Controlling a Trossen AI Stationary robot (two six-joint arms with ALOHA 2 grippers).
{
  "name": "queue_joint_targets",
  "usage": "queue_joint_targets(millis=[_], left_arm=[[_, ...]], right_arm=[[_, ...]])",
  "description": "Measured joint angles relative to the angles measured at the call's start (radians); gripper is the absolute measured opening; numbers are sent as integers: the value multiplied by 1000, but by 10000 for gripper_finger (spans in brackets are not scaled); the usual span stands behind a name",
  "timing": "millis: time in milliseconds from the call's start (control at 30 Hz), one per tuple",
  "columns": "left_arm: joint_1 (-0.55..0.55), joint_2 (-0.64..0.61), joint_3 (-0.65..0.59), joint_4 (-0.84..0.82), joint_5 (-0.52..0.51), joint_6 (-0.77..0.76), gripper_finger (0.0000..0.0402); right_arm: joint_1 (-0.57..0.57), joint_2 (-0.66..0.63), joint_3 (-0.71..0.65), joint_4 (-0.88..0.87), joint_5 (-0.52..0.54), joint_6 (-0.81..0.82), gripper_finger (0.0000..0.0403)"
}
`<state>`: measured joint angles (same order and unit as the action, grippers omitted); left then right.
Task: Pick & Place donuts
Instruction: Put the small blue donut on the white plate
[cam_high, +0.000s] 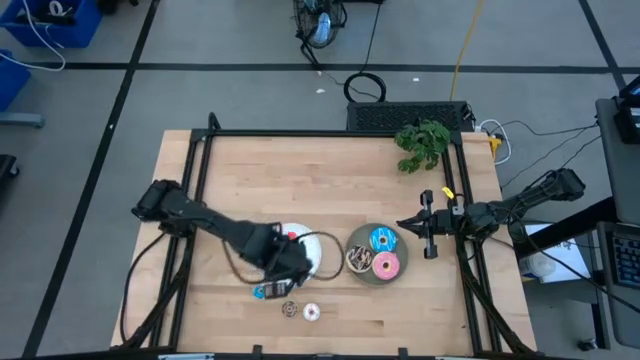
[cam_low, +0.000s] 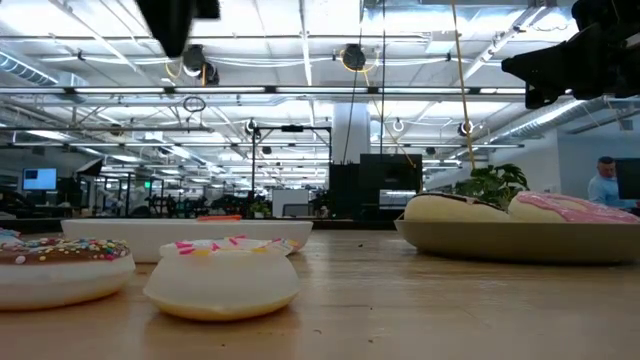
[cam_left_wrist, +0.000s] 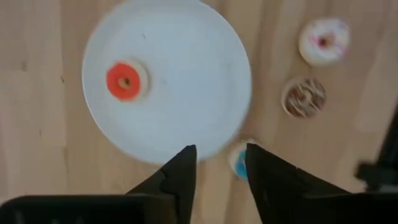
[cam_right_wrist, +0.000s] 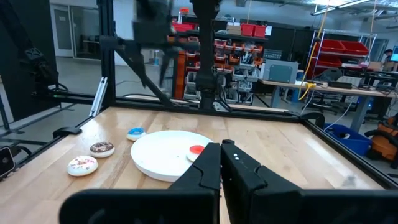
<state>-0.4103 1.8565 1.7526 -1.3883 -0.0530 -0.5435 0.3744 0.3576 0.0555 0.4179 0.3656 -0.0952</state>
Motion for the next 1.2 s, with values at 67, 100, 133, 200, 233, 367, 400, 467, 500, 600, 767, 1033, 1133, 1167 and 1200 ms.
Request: queue_joint_targets(millis=[67, 100, 133, 200, 233, 367, 400, 467, 500, 600, 767, 1033, 1133, 1167, 1200], left_arm=[[-39, 0, 20, -36, -5, -30, 119], [-61, 0, 21, -44, -12, -38, 108], [-83, 0, 19, -47, -24, -38, 97], [-134, 0, 9, -47, -50, -35, 74], [-159, 0, 1, -45, -54, -38, 63], [-240, 0, -52, 41, -61, -59, 15], [-257, 0, -67, 74, -86, -63, 8], [-288, 0, -92, 116, -140, -79, 7], [-301, 0, -106, 136, -162, -88, 12], [-322, 0, -163, 216, -180, -124, 36], [-337, 0, -269, 297, -194, -173, 82], [-337, 1, -438, 477, -130, -175, 178], [-337, 1, -461, 470, -126, -190, 199], [-336, 1, -468, 470, -119, -193, 202], [-335, 1, -474, 470, -115, -194, 203]], right_arm=[[0, 0, 0, 0, 0, 0, 0], [0, 0, 0, 0, 0, 0, 0], [0, 0, 0, 0, 0, 1, 0], [0, 0, 0, -1, 0, 12, 0], [0, 0, 0, -3, 0, 21, 0], [0, 0, 0, -4, 0, 31, 0], [0, 0, 0, -4, 0, 31, 0], [0, 0, 0, -4, 0, 31, 0], [0, 0, 0, -3, 0, 31, 0], [0, 0, 0, -4, 0, 31, 0], [0, 0, 0, -4, 0, 31, 0], [0, 0, 0, -4, 0, 31, 0], [0, 0, 0, -4, 0, 31, 0], [0, 0, 0, -4, 0, 31, 0], [0, 0, 0, -4, 0, 31, 0]])
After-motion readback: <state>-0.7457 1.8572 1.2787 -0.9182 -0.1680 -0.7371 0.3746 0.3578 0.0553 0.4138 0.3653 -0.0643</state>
